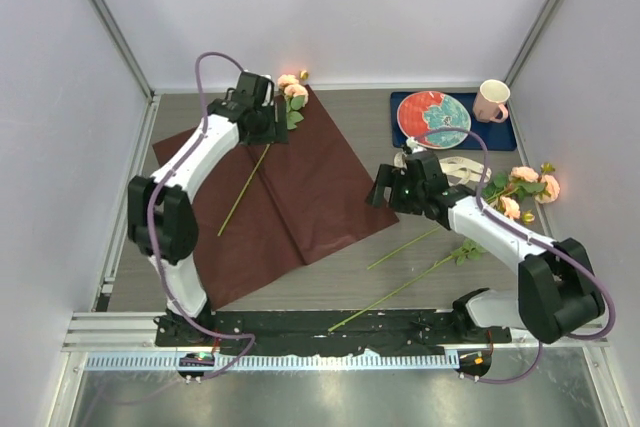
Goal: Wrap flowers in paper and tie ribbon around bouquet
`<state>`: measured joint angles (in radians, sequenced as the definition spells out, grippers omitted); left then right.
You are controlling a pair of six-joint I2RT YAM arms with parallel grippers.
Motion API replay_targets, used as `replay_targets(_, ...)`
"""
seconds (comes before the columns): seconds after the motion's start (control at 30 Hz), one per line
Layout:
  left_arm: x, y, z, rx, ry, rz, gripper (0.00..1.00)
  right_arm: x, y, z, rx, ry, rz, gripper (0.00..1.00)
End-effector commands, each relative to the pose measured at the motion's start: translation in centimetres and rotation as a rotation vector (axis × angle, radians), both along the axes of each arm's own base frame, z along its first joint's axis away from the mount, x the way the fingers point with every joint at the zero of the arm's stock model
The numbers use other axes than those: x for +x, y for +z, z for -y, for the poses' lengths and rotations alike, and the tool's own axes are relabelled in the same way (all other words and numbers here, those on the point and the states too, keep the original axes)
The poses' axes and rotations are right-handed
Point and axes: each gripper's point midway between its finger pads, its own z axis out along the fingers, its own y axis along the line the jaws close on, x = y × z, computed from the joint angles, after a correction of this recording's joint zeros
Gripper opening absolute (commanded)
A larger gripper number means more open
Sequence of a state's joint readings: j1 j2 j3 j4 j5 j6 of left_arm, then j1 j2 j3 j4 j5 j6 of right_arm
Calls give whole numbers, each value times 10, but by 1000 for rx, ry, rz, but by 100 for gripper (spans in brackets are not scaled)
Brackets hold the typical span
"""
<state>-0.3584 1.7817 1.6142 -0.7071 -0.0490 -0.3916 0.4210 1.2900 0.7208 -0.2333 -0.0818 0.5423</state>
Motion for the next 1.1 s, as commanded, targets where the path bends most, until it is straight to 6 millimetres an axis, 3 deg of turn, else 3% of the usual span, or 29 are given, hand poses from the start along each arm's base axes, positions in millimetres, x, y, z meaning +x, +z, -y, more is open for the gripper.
replay_targets(0.0, 21, -37, -2, 55, -69, -84, 67, 19, 36, -39, 79, 149, 69, 86)
replay_targets(0.03, 27, -40, -1, 62, -82, -82, 64, 19, 48, -56, 87, 192, 95, 86)
replay_targets(0.1, 44, -48, -3, 107, -97, -58, 63, 16, 48, -71, 47, 230, 102, 85)
replay_targets(0.13, 43, -54, -8, 142, -95, -86, 63, 16, 54, -80, 43, 250, 121, 85)
replay_targets(0.17, 53, -45, -7, 149, -98, -66, 63, 3, 53, -100, 41, 311, 119, 85)
replay_targets(0.2, 54, -60, -9, 181, -114, -97, 62, -1, 46, -111, 40, 344, 101, 81)
replay_targets(0.27, 61, -63, -15, 230, -107, -99, 63, -13, 42, -135, 46, 412, 100, 77)
replay_targets(0.4, 67, -84, -26, 307, -102, -127, 61, -23, 18, -154, 14, 479, 84, 65)
replay_targets(0.43, 68, -91, -27, 322, -102, -133, 56, -30, 8, -159, 20, 511, 57, 63)
replay_targets(0.53, 70, -103, -32, 347, -81, -145, 46, -40, 0, -177, 9, 592, 73, 59)
replay_targets(0.63, 71, -112, -31, 341, -71, -147, 44, -54, -13, -194, -51, 684, 93, 58)
replay_targets(0.8, 64, -122, -31, 329, -61, -152, 44, -74, -35, -209, -128, 789, 106, 62)
replay_targets(0.93, 61, -125, -30, 315, -63, -153, 25, -87, -56, -213, -186, 821, 79, 61)
replay_targets(1.07, 61, -117, -29, 308, -71, -141, 13, -104, -68, -208, -165, 814, 55, 60)
